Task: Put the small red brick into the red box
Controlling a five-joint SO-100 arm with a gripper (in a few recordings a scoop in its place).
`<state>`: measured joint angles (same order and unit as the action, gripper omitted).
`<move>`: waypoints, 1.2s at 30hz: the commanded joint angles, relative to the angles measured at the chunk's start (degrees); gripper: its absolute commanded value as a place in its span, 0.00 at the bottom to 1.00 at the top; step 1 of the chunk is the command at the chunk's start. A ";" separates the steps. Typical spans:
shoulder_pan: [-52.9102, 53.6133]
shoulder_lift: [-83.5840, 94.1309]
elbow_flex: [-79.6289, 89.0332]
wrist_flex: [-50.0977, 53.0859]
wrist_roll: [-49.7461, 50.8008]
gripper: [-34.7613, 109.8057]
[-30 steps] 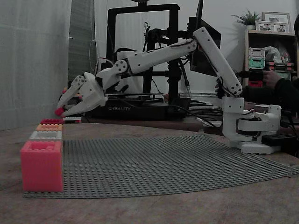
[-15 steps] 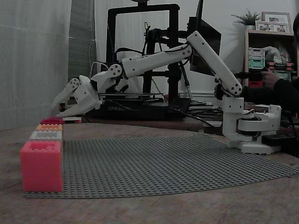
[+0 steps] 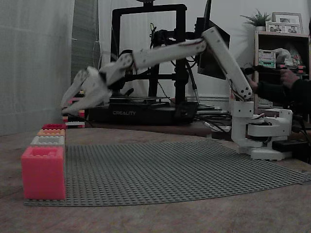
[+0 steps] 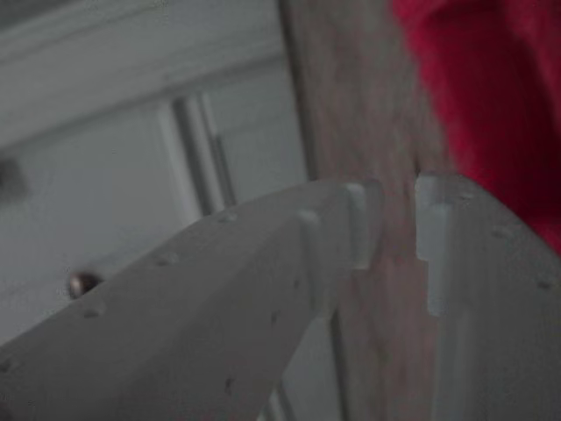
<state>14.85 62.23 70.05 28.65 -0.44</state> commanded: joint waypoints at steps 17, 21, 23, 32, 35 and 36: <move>-10.55 84.37 74.53 28.65 -5.45 0.24; -12.04 98.70 84.11 34.54 -4.92 0.24; -12.92 104.24 86.48 38.50 -4.13 0.24; -15.64 114.87 90.88 48.08 -1.76 0.24; -16.08 116.37 92.11 48.78 -1.32 0.24; -16.17 116.98 92.37 49.22 -1.23 0.24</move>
<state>-0.09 177.36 162.69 76.73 -1.23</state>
